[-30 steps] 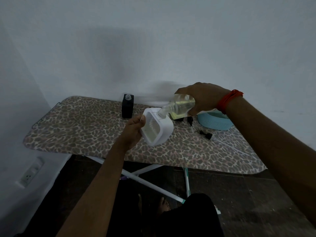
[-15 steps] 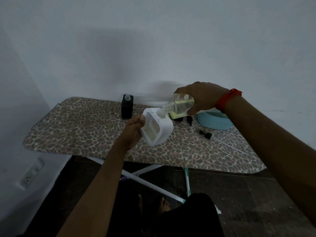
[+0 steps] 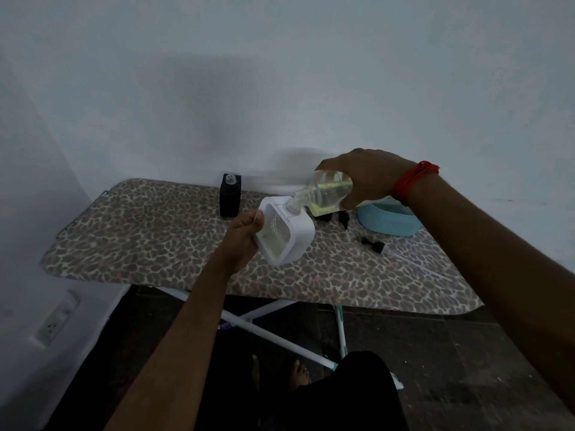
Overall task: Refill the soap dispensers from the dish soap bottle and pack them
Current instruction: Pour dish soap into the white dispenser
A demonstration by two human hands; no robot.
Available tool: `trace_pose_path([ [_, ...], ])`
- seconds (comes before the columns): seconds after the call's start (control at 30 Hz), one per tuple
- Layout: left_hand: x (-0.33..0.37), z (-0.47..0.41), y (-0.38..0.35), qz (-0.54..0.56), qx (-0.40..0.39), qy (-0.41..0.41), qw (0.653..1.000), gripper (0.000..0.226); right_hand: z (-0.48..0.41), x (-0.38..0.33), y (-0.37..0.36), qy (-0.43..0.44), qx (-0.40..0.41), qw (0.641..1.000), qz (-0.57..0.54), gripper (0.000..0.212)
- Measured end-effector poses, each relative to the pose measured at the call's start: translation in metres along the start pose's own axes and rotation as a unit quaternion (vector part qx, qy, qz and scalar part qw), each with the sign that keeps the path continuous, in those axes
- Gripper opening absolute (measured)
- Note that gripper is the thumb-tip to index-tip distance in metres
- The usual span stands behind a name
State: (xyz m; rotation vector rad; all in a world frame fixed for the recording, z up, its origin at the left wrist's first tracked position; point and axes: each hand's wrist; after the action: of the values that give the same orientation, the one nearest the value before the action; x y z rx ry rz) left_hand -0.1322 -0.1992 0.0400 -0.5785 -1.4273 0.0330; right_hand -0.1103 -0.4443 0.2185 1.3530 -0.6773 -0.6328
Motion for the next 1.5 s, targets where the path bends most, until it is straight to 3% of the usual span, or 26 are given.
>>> trace_pose_path([
  [0.23, 0.0043, 0.0037, -0.0073, 0.005, 0.013, 0.011, 1.0, 0.028, 0.0033, -0.0016, -0.0001, 0.0, 0.0, 1.0, -0.003, 0.085],
  [0.37, 0.0041, 0.0038, -0.0065, 0.012, 0.011, 0.017, 1.0, 0.05, 0.0031, -0.0014, 0.0003, 0.001, 0.0, 1.0, -0.002, 0.085],
  [0.6, 0.0045, 0.0034, -0.0086, 0.02, 0.002, 0.004, 1.0, 0.026, 0.0011, -0.0004, 0.0001, 0.002, -0.002, 1.0, 0.002, 0.087],
  [0.87, 0.0048, 0.0056, -0.0069, 0.018, 0.007, 0.007, 1.0, 0.04, 0.0009, -0.0015, -0.0005, 0.007, 0.003, 1.0, 0.005, 0.085],
  [1.2, 0.0039, 0.0048, -0.0061, 0.023, 0.011, 0.004, 1.0, 0.028, 0.0007, -0.0026, 0.0002, 0.008, 0.002, 1.0, 0.003, 0.084],
  [1.5, 0.0044, 0.0061, -0.0074, 0.018, 0.012, 0.005, 1.0, 0.035, 0.0014, -0.0031, 0.001, 0.008, 0.003, 1.0, 0.002, 0.083],
])
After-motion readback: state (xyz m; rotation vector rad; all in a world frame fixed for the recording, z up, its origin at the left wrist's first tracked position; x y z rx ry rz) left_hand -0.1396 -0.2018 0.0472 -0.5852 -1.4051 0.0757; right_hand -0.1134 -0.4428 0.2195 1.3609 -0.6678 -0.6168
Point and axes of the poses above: each hand's wrist, its own z-axis away from the middle knuckle, its own y-axis out of the back of the hand, x = y × z, and after that the axes turned 12 degrees about y, right-handed
